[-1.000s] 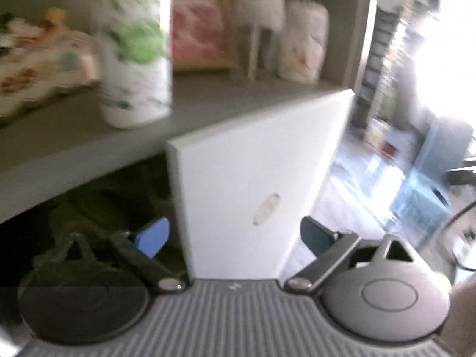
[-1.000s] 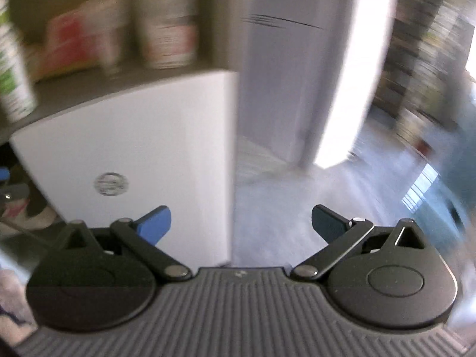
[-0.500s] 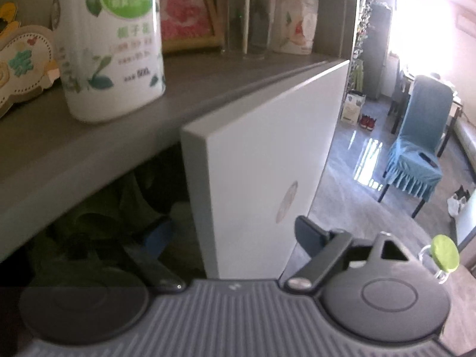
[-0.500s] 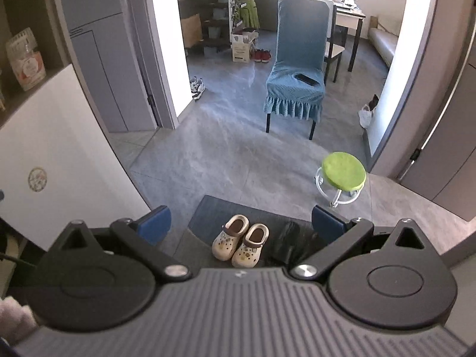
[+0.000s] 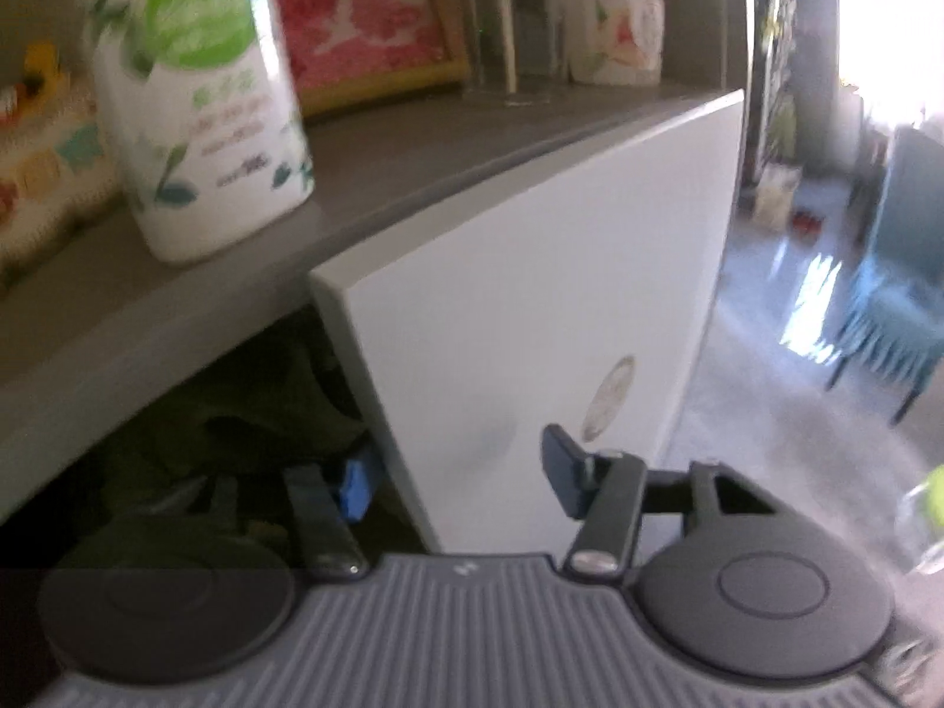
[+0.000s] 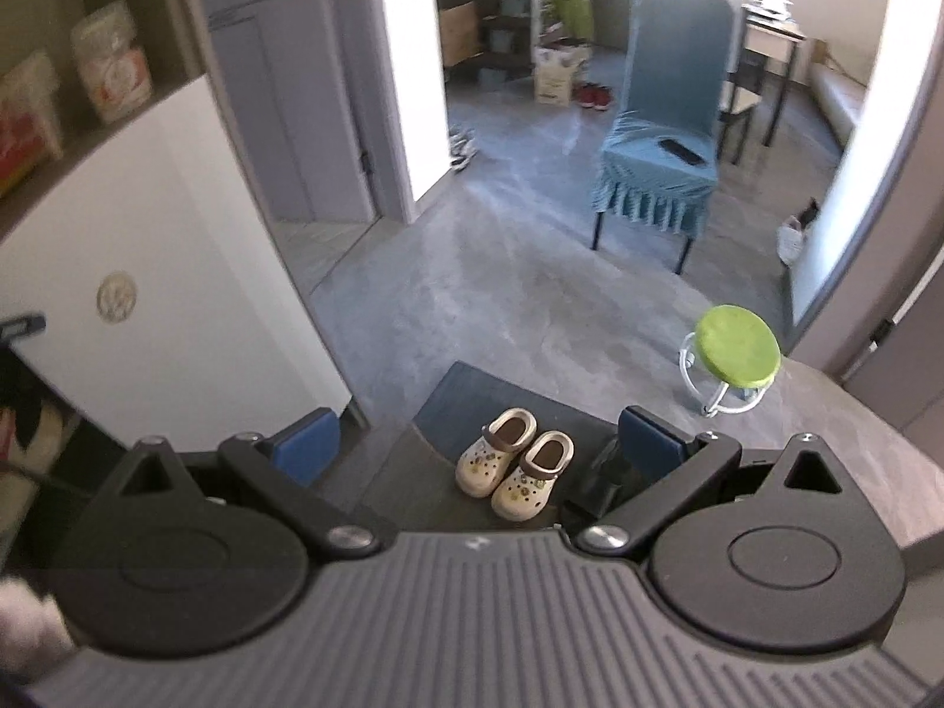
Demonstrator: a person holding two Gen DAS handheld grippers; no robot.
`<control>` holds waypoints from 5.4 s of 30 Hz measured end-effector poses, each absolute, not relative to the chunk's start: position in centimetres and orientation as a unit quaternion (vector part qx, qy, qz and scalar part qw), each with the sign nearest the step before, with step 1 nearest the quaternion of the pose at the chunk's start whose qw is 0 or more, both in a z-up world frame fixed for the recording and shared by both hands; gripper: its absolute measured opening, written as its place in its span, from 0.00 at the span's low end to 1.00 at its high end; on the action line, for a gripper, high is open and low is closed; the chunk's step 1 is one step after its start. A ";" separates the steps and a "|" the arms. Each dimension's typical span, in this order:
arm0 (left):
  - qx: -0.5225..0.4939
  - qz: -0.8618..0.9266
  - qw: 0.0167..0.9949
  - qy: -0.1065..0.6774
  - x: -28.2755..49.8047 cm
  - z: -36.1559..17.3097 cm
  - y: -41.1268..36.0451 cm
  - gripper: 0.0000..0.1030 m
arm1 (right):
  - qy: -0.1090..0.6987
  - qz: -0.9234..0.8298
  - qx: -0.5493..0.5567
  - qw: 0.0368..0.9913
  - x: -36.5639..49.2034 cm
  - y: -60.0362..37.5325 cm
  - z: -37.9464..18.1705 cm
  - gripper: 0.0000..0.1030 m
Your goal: Organize scattered shoes
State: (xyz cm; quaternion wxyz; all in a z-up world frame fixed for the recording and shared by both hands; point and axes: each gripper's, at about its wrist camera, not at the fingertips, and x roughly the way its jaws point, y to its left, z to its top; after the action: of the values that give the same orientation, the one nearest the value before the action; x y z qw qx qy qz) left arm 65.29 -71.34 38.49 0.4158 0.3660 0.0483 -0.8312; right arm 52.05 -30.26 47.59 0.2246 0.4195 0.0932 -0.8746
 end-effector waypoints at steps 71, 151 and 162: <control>0.323 -0.886 0.309 0.126 68.4 42.0 -79.8 0.44 | 0.148 -0.807 0.427 0.381 42.2 -43.9 49.1 1.00; 0.397 -0.880 0.203 0.162 31.2 43.8 -50.2 0.53 | -0.186 -0.893 0.408 0.047 50.6 -3.6 38.6 1.00; 0.390 -0.870 0.263 0.149 45.4 41.3 -51.8 0.62 | -0.092 -0.871 0.467 0.124 49.7 -10.2 38.2 1.00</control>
State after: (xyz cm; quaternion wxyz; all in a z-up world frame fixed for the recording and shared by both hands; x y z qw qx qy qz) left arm 45.41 -51.75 41.30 0.2626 0.3896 0.1494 -0.8700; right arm 49.75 -10.19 38.20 0.1243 0.4669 -0.0924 -0.8707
